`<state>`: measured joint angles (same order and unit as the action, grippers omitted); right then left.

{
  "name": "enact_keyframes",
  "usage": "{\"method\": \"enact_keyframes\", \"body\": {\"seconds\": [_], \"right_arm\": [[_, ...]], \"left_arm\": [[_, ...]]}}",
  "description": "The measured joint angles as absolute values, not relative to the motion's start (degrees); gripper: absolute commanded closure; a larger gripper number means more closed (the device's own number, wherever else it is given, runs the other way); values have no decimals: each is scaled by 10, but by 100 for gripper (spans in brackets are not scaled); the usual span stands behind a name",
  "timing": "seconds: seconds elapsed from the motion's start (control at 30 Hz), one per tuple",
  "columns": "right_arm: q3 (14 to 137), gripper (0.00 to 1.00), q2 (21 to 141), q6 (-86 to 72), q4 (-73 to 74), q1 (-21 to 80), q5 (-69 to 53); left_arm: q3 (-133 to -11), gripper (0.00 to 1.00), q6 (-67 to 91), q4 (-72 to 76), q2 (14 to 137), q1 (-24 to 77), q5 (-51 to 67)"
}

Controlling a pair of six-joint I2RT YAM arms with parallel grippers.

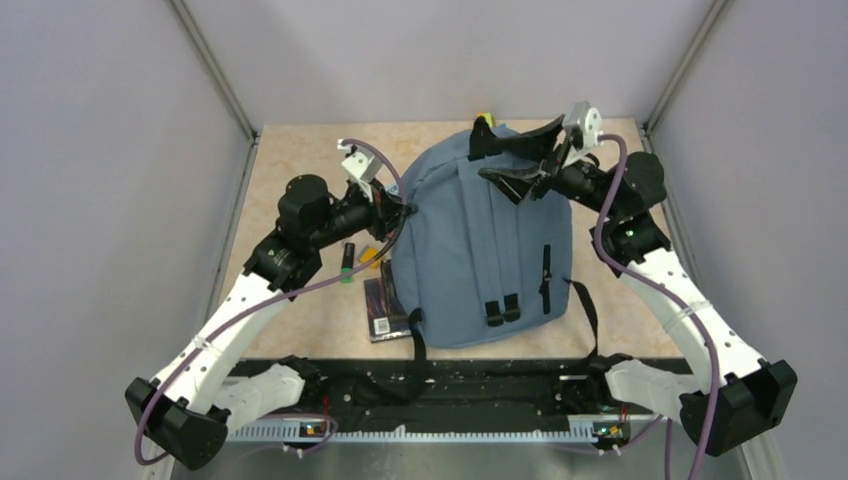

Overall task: Pack the student bag
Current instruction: Unzip the student bag at the center of the board.

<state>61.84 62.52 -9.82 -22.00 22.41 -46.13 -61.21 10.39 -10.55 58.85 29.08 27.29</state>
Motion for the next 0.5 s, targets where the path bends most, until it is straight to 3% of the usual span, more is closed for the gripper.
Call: {"method": "enact_keyframes", "body": {"seconds": [0.1, 0.33, 0.5], "right_arm": [[619, 12, 624, -101, -204, 224, -380], [607, 9, 583, -143, -144, 224, -205], [583, 7, 548, -200, -137, 249, -103]], "left_arm": [[-581, 100, 107, -90, 566, 291, 236], [-501, 100, 131, -61, 443, 292, 104], [-500, 100, 151, -43, 435, 292, 40]]}}
